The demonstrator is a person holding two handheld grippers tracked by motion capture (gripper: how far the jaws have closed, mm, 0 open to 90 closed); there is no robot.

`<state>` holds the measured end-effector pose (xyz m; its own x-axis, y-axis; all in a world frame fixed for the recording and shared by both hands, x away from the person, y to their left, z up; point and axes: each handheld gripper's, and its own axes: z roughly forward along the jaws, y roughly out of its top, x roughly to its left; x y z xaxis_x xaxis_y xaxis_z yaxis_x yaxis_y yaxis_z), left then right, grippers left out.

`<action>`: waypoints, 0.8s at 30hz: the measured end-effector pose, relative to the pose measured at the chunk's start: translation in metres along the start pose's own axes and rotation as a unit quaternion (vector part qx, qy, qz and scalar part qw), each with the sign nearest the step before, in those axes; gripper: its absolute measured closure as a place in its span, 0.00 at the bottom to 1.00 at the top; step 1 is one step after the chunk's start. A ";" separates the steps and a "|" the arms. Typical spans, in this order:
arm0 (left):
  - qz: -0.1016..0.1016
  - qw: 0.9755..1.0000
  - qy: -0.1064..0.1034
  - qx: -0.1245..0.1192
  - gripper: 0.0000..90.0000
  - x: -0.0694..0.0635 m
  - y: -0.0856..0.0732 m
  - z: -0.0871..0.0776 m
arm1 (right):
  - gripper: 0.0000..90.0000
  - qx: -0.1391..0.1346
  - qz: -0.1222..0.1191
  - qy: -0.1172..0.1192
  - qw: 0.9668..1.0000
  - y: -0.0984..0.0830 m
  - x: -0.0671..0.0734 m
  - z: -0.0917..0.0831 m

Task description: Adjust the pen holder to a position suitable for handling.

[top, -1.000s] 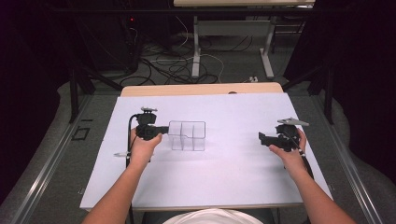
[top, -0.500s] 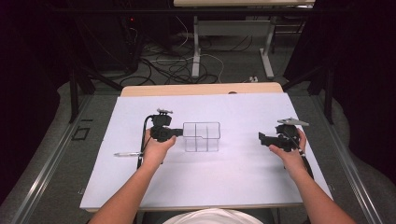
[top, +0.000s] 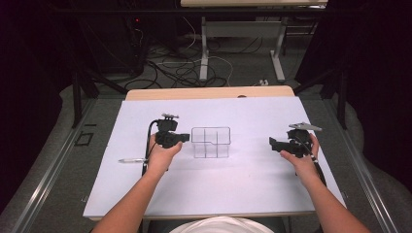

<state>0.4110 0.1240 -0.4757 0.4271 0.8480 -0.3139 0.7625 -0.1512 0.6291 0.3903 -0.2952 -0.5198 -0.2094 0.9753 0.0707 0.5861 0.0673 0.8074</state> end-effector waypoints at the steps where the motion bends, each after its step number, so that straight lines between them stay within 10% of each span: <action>1: -0.001 1.000 0.002 -0.002 0.96 0.002 0.000 -0.003 | 0.06 0.001 0.001 0.001 1.000 0.000 0.000 0.001; 14: -0.009 0.999 -0.028 -0.036 0.73 0.037 0.001 -0.047 | 0.06 0.000 0.000 -0.001 1.000 0.000 0.001 0.000; 24: -0.019 0.999 -0.011 -0.042 0.57 0.063 -0.007 -0.066 | 0.06 -0.001 -0.001 0.001 1.000 0.000 0.001 0.000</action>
<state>0.3999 0.2121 -0.4529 0.4105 0.8405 -0.3535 0.7346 -0.0752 0.6743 0.3901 -0.2947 -0.5195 -0.2119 0.9748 0.0693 0.5844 0.0696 0.8085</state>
